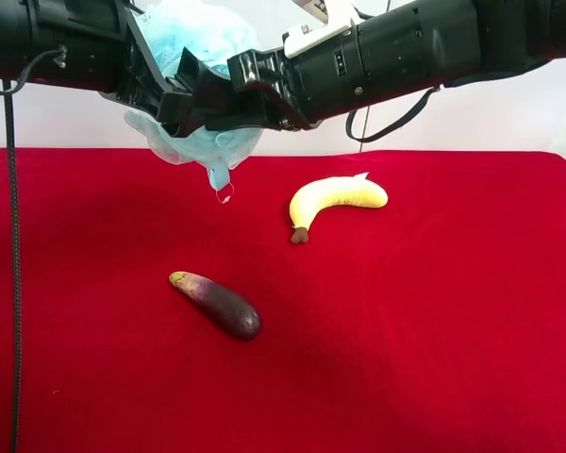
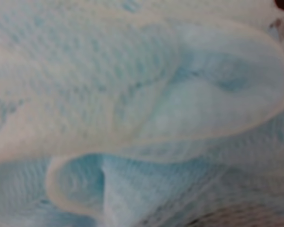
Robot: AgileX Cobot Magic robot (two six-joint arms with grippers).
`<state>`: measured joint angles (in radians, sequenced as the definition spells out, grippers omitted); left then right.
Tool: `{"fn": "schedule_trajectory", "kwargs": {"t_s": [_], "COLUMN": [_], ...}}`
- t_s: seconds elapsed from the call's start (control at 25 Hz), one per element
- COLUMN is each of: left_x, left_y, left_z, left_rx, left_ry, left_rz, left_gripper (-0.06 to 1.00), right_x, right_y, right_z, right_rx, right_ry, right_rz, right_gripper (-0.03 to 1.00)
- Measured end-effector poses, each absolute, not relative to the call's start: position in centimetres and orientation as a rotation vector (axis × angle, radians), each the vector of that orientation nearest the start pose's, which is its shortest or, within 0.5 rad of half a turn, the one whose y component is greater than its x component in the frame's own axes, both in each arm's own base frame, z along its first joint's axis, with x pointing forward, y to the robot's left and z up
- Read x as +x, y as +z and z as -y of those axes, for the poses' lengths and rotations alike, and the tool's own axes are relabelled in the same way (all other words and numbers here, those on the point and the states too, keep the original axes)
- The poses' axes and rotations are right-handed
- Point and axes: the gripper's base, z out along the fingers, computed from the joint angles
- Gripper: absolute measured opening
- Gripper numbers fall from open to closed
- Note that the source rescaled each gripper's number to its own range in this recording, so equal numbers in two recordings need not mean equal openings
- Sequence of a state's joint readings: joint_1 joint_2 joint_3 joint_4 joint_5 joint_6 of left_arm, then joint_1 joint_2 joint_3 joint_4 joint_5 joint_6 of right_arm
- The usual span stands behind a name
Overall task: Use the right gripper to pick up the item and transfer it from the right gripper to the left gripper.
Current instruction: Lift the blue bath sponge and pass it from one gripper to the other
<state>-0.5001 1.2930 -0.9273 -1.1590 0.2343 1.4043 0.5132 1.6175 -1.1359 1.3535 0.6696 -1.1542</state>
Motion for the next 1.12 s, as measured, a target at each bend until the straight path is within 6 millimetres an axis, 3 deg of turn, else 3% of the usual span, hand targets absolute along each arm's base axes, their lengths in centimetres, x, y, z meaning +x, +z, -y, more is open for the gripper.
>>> {"fn": "schedule_trajectory", "kwargs": {"t_s": [0.08,0.28,0.36,0.84,0.88,1.0,1.12], "left_x": [24.48,24.46,24.45,24.52,24.71,24.74,24.79], "left_y": [32.48,32.37,32.29,32.24,32.37,32.36,32.39], "left_z": [15.58,15.64,15.67,15.59,15.43,15.43,15.39], "left_rx": [0.856,0.893,0.909,0.913,0.876,0.865,0.858], "left_ry": [-0.365,-0.342,-0.333,-0.312,-0.303,-0.31,-0.305], "left_rz": [-1.756,-1.745,-1.741,-1.736,-1.74,-1.745,-1.744], "left_gripper": [0.96,0.65,0.58,0.52,0.44,0.07,0.02], "right_x": [28.05,28.19,28.25,28.3,28.15,28.14,28.31], "right_y": [28.89,28.93,28.92,28.88,28.77,28.78,28.8], "right_z": [-22.11,-22.01,-21.95,-21.76,-21.76,-21.84,-21.79], "right_rx": [-0.804,-0.808,-0.804,-0.86,-0.887,-0.889,-0.862], "right_ry": [1.059,1.039,1.037,0.992,0.992,0.986,0.976], "right_rz": [-2.047,-2.049,-2.051,-2.05,-2.052,-2.05,-2.055], "right_gripper": [0.0,0.0,0.0,0.0,0.0,0.0,0.0]}}
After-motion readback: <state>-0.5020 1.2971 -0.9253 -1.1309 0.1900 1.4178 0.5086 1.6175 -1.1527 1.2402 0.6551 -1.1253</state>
